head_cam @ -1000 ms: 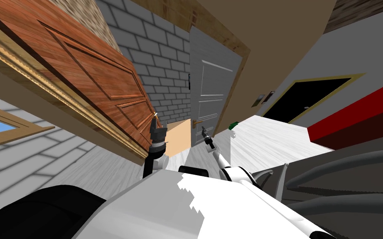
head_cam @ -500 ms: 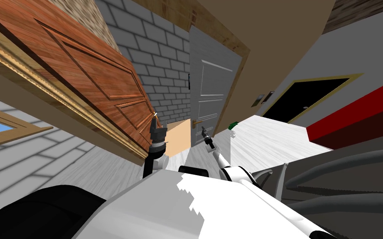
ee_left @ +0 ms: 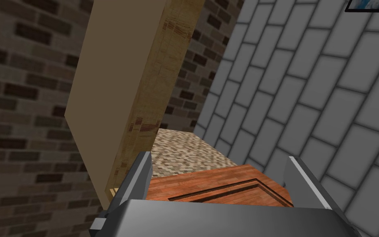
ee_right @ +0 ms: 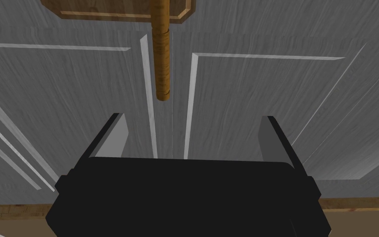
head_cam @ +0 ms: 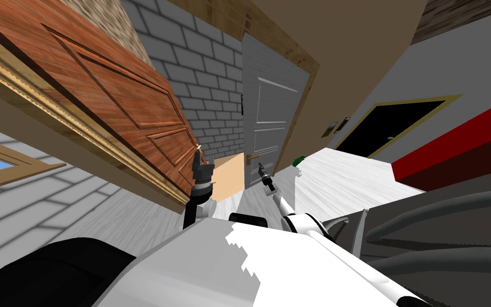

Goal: Push the door open

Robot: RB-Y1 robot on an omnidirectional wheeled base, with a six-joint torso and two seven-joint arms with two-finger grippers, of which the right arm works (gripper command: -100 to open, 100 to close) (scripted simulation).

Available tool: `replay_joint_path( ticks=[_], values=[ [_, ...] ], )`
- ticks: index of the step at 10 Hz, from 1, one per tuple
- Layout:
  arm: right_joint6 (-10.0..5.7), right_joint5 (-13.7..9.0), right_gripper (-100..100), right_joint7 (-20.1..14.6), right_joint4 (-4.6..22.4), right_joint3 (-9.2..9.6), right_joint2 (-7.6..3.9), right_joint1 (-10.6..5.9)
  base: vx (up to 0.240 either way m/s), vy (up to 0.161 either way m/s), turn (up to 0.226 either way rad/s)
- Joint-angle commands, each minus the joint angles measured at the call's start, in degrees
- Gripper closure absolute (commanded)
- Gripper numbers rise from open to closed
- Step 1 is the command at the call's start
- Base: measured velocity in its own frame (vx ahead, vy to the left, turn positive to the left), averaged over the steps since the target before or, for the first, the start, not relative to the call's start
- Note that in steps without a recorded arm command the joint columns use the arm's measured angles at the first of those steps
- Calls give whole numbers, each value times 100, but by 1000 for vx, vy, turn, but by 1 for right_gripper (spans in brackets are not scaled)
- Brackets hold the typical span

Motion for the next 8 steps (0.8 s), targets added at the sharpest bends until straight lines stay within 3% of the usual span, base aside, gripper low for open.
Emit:
replay_joint_path(
  ticks=[1, 8],
  values=[
    [-1, -1, -100, -2, 15, 1, 0, -8, 0, 0, 0],
    [-1, -1, -100, -2, 15, 1, 0, -8, -4, 0, 9]
  ],
)
